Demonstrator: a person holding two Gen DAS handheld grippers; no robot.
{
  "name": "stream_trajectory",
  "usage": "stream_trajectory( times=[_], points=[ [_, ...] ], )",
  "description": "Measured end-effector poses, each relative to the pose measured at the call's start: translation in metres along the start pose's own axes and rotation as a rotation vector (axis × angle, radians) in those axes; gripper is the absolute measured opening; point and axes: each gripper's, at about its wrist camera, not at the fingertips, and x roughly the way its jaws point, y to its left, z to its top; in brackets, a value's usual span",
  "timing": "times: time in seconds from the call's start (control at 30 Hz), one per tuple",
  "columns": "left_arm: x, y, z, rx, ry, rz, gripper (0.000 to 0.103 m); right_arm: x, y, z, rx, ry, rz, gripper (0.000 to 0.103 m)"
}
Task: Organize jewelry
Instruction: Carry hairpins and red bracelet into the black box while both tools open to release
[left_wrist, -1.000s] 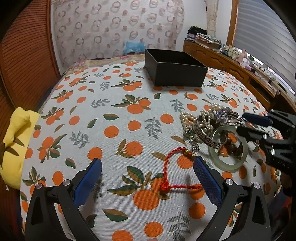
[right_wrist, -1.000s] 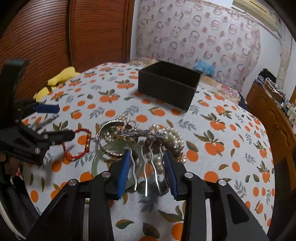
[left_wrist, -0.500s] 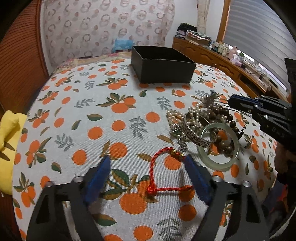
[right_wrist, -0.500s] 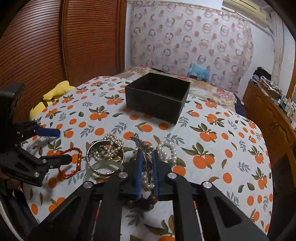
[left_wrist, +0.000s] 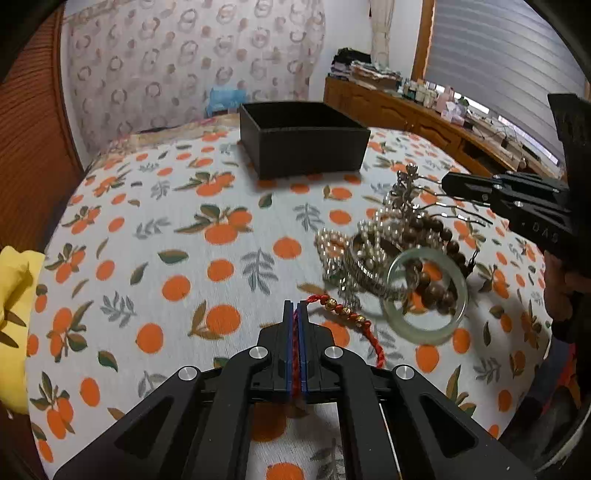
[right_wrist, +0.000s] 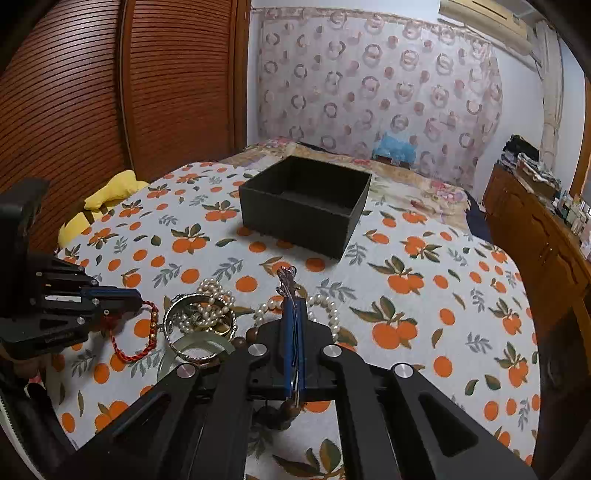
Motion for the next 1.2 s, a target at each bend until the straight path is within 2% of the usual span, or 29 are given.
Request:
stream_trajectory(
  times=[0.2,0.43,0.8,1.0,1.2],
  points=[
    [-0.009,0.006,0.018,-0.022,-0.057,-0.023,0.001,-0.007,-0.005,0.014,-0.011,-0.043,0.001,0.002],
    [-0.023,0.004,0.045,0.000,-0.131,-0.006,0.001,-0.006,-0.013,0.037,-0.024,-0.080,-0.001,0.002],
    [-0.029,0.006,0.094,0.038,-0.202,0.051,0.001,0.040,-0.043,0.095,0.028,-0.093,-0.002,0.002],
    [-0.025,0.013,0.119,0.032,-0.221,0.067,0.001,0.070,-0.048,0.121,0.051,-0.083,0.032,0.002],
    [-0.016,0.021,0.139,0.021,-0.229,0.084,0.001,0.105,-0.051,0.130,0.102,-0.037,0.107,0.002]
  ],
)
